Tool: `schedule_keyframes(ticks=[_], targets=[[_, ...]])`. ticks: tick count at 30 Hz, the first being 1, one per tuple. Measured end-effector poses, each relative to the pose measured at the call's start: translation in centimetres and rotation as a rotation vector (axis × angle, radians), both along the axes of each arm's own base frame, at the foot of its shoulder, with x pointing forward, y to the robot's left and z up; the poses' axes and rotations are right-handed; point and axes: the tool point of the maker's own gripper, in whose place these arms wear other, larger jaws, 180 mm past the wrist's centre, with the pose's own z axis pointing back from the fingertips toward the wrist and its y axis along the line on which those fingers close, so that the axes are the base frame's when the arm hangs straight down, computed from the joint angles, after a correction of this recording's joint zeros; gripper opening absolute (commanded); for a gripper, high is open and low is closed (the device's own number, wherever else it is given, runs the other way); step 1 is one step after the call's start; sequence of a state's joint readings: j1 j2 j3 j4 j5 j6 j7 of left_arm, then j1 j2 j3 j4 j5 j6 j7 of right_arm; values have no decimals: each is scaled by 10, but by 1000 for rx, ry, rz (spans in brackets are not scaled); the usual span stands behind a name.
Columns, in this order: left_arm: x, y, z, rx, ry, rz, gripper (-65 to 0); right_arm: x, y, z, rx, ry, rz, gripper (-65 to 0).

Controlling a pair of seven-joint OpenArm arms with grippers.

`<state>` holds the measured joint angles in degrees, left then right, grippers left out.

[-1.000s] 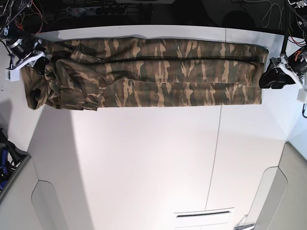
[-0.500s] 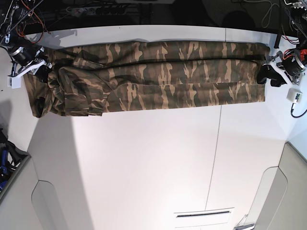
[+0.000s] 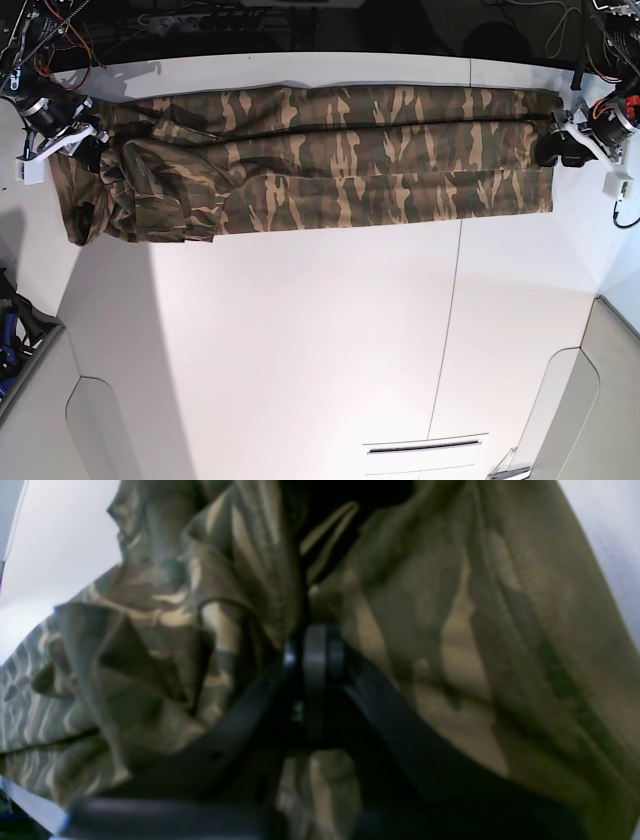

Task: Fold the T-shirt properly
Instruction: 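Grasp both ends of the camouflage strip with both grippers, then carry the strip end with the left gripper toward the right gripper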

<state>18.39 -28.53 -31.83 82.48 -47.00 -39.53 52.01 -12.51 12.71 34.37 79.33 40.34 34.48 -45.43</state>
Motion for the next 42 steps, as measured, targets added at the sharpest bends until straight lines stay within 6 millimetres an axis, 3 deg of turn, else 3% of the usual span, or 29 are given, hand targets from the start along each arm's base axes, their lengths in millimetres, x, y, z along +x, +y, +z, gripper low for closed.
schedule_keyframes(ticks=[9,15,17,22,30,34,39,42], targets=[[-6,-21,2,-150,38,-12,-229,0,3,1,24,-2,-3,-650],[-5,-24,5,-176,26,-10,-243,0,3,1,24,-1,-3,-650],[-5,-30,3,-189,30,-21,-328,0,3,2,25,-1,-3,-650],[-6,-53,-7,-213,58,-81,-650,0,3,1,28,0,-2,-650],[6,-53,-2,-209,4,-71,-650,-2,3,4,48,12,10,-650],[18,-51,12,-187,-32,-85,-650,-4,5,11,108,30,35,-650],[33,-60,47,-112,-114,-175,-650,1,12,32,107,-16,83,-636],[42,-75,75,-49,-177,-258,-650,11,15,51,79,-74,110,-530]])
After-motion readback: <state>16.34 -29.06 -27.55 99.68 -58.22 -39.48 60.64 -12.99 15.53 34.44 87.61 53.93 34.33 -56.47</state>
